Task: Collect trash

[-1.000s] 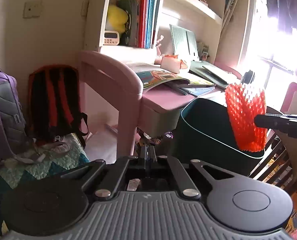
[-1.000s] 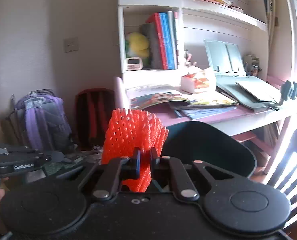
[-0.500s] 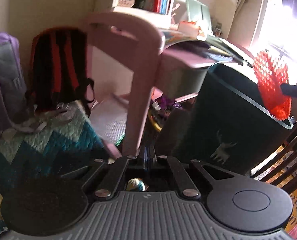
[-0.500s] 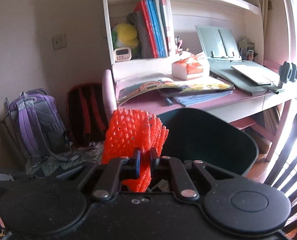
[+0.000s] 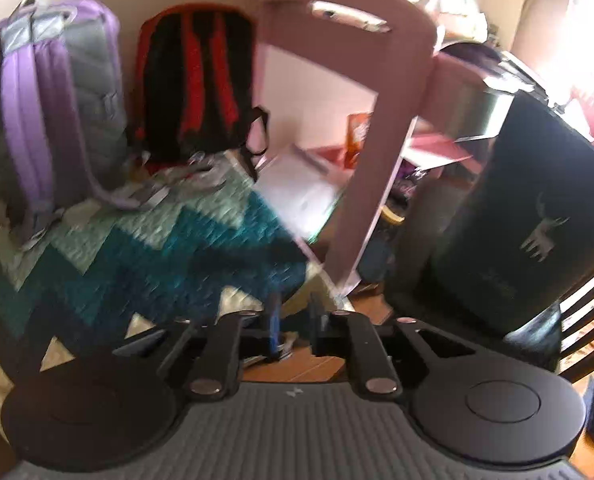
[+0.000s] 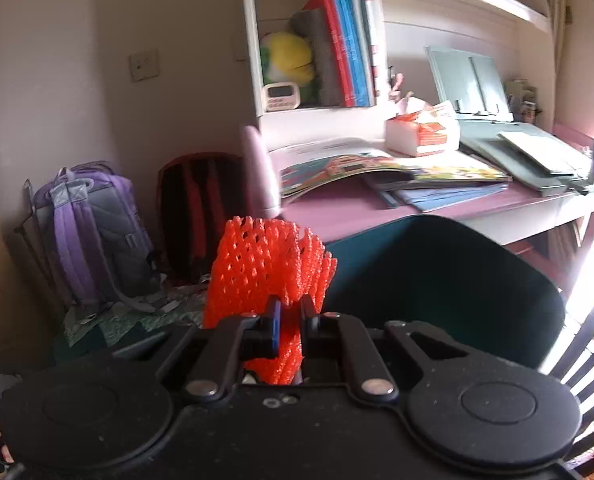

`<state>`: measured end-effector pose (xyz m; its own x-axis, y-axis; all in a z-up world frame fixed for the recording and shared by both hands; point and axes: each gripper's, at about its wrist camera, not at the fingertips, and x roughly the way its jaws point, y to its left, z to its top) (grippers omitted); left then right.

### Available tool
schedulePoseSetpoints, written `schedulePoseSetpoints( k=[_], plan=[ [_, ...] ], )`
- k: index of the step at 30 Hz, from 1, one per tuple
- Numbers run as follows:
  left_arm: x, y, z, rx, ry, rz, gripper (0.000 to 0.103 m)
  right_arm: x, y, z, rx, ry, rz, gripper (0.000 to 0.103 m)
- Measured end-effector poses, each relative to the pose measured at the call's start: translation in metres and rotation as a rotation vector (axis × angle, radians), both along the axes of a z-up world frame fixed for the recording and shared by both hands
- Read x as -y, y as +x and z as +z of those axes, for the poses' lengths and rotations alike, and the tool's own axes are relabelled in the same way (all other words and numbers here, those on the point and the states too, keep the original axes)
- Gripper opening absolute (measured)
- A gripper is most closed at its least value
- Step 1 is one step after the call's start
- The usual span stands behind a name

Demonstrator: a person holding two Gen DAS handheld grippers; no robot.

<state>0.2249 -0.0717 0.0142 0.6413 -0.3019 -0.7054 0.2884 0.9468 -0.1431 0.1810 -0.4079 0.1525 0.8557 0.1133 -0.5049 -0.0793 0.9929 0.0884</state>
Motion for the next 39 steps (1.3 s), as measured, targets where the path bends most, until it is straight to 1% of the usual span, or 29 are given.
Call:
schedulePoseSetpoints(
  k=[1, 2, 4, 5, 6, 7, 9, 10, 13, 16, 18, 20, 22, 24, 26, 30, 32, 35, 37, 39],
  plan=[
    [-0.007, 0.0, -0.006, -0.005, 0.006, 0.006, 0.032, -0.005, 0.003, -0.001, -0.004, -0.002, 0.007, 0.008],
    [-0.014, 0.001, -0.011, -0.008, 0.011, 0.012, 0.036, -0.009, 0.006, -0.002, -0.008, -0.003, 0.014, 0.008],
    [-0.027, 0.002, -0.023, -0.013, 0.021, 0.026, 0.06, -0.022, 0.014, -0.006, -0.02, -0.003, 0.039, 0.008],
    [-0.034, 0.002, -0.029, -0.011, 0.026, 0.034, 0.066, -0.028, 0.018, -0.008, -0.026, -0.003, 0.05, 0.008],
    [-0.041, 0.003, -0.035, -0.006, 0.033, 0.044, 0.076, -0.036, 0.023, -0.012, -0.034, -0.002, 0.063, 0.008],
    [-0.046, 0.003, -0.042, 0.0, 0.042, 0.055, 0.084, -0.042, 0.027, -0.015, -0.043, -0.001, 0.074, 0.008],
    [-0.058, 0.007, -0.058, 0.004, 0.064, 0.072, 0.085, -0.052, 0.035, -0.016, -0.046, 0.011, 0.082, 0.008],
    [-0.063, 0.011, -0.067, 0.0, 0.081, 0.063, 0.085, -0.054, 0.037, -0.014, -0.043, 0.016, 0.081, 0.008],
    [-0.076, 0.018, -0.093, -0.005, 0.128, 0.046, 0.085, -0.053, 0.042, 0.0, -0.023, -0.009, 0.051, 0.008],
    [-0.092, 0.025, -0.118, -0.038, 0.125, 0.014, 0.085, -0.04, 0.042, 0.016, -0.004, -0.058, -0.01, 0.008],
    [-0.102, 0.029, -0.133, -0.062, 0.127, -0.001, 0.085, -0.025, 0.04, 0.024, -0.004, -0.087, -0.072, 0.008],
    [-0.113, 0.03, -0.149, -0.085, 0.129, -0.011, 0.085, -0.012, 0.04, 0.024, -0.018, -0.116, -0.131, 0.008],
    [-0.122, 0.032, -0.165, -0.112, 0.138, -0.009, 0.085, 0.001, 0.041, 0.019, -0.052, -0.142, -0.189, 0.009],
    [-0.131, 0.032, -0.18, -0.135, 0.15, -0.007, 0.085, 0.01, 0.046, 0.009, -0.097, -0.183, -0.247, 0.009],
    [-0.137, 0.033, -0.196, -0.146, 0.181, -0.009, 0.085, 0.017, 0.051, -0.002, -0.137, -0.202, -0.293, 0.01],
    [-0.143, 0.031, -0.226, -0.157, 0.243, -0.095, 0.085, 0.022, 0.059, -0.015, -0.173, -0.218, -0.339, 0.01],
    [-0.144, 0.028, -0.246, -0.167, 0.286, -0.163, 0.085, 0.022, 0.063, -0.019, -0.197, -0.242, -0.355, 0.014],
    [-0.141, 0.023, -0.285, -0.213, 0.35, -0.267, 0.085, 0.029, 0.074, -0.027, -0.242, -0.262, -0.387, 0.019],
    [-0.138, 0.019, -0.313, -0.249, 0.391, -0.33, 0.085, 0.036, 0.079, -0.031, -0.255, -0.257, -0.412, 0.02],
    [-0.136, 0.017, -0.34, -0.278, 0.428, -0.386, 0.085, 0.041, 0.083, -0.034, -0.267, -0.263, -0.441, 0.023]
  ],
)
